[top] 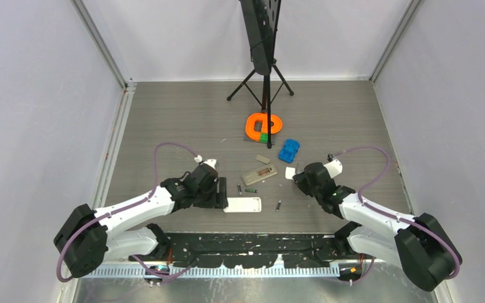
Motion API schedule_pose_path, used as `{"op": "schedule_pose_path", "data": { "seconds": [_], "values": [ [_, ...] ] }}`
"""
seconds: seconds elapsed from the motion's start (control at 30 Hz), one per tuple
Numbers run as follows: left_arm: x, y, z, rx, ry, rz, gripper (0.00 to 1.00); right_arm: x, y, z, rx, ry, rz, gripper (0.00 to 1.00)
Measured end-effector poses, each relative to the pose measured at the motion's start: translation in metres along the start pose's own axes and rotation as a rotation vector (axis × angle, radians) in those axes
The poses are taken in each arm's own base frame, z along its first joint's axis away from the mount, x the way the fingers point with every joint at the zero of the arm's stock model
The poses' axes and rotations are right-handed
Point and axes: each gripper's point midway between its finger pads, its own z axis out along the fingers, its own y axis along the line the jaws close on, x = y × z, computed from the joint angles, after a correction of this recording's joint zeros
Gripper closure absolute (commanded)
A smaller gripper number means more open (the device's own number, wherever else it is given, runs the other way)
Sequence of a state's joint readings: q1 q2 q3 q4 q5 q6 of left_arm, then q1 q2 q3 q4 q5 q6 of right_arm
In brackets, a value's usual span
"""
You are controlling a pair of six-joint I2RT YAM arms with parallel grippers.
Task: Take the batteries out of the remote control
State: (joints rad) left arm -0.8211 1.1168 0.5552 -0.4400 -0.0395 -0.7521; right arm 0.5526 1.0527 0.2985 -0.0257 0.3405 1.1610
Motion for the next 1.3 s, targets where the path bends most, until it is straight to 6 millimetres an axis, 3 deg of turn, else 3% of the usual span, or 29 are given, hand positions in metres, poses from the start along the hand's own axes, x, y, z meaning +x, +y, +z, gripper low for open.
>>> {"op": "schedule_pose_path", "data": {
  "seconds": [0.27, 0.4, 0.63, 0.87, 1.0, 1.13, 1.3],
  "values": [
    [-0.003, 0.003, -0.002, -0.013, -0.019, -0.003, 0.3, 0.003, 0.0, 0.0, -0.002, 0.014, -0.012, 0.72],
    [-0.005, 0.004, -0.002, -0.02, -0.027, -0.004, 0.29, 0.007, -0.01, 0.0, 0.033, 0.031, -0.04, 0.66],
    [-0.005, 0.005, -0.001, -0.028, -0.028, -0.001, 0.27, 0.001, -0.017, -0.003, 0.057, 0.014, -0.045, 0.64],
    [-0.008, 0.006, -0.001, -0.037, -0.041, -0.003, 0.2, 0.002, -0.02, -0.006, 0.069, 0.029, -0.096, 0.63],
    [-0.009, 0.007, -0.001, -0.045, -0.049, -0.007, 0.12, 0.003, -0.021, -0.01, 0.087, 0.056, -0.145, 0.55],
    [-0.015, 0.005, -0.003, -0.048, -0.065, -0.007, 0.01, -0.003, -0.012, -0.018, 0.075, 0.065, -0.19, 0.42],
    [-0.026, 0.003, -0.008, -0.06, -0.093, -0.006, 0.0, -0.021, 0.013, -0.034, 0.006, 0.029, -0.224, 0.33]
  ]
}}
